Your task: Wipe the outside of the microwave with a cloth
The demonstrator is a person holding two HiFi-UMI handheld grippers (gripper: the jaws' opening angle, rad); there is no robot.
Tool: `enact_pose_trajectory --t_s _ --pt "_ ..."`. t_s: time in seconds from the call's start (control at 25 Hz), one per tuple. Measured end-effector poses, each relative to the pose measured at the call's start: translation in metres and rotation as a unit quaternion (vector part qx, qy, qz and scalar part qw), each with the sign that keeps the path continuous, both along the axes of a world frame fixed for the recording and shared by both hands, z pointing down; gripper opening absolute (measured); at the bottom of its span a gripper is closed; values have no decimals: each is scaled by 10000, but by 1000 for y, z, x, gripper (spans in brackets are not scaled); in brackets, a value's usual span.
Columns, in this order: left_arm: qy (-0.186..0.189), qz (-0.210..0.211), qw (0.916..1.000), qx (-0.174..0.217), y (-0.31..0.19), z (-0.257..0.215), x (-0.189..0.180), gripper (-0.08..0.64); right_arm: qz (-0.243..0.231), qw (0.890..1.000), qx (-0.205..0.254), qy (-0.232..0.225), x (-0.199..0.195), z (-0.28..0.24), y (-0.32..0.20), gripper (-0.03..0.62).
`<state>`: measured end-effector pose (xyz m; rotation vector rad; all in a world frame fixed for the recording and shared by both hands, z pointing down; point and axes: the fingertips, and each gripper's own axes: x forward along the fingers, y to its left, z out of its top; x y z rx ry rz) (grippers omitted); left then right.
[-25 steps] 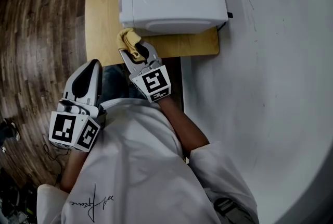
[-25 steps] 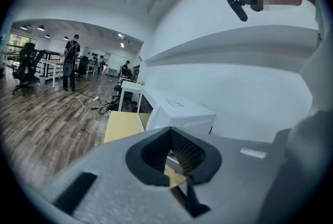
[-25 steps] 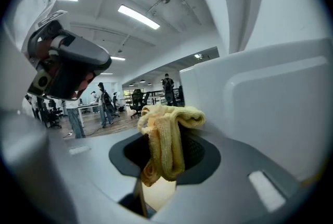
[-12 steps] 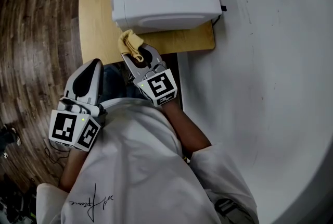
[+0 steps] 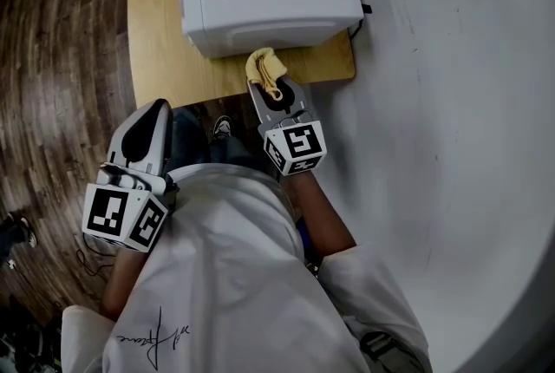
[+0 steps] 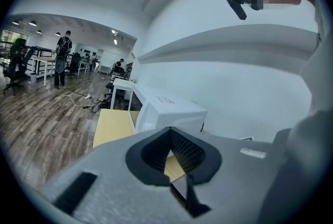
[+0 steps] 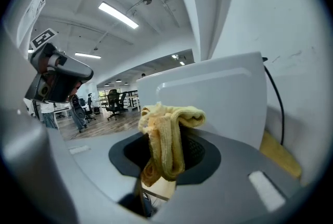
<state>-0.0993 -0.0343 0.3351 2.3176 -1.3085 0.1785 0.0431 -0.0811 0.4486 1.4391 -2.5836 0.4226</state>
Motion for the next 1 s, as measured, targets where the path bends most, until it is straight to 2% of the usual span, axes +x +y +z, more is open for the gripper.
enact_pose_trajectory --t_s 0.48,0.8,1.0 --pt "-89 9 10000 -27 0 1 0 -9 1334 9909 9 152 108 10 -23 123" --pt "-189 -35 9998 -13 -3 0 -2 -9 1757 9839 36 321 149 19 -44 121" --pt "-260 -86 9996 -19 -5 0 -4 -9 2052 9766 69 646 168 30 -59 121"
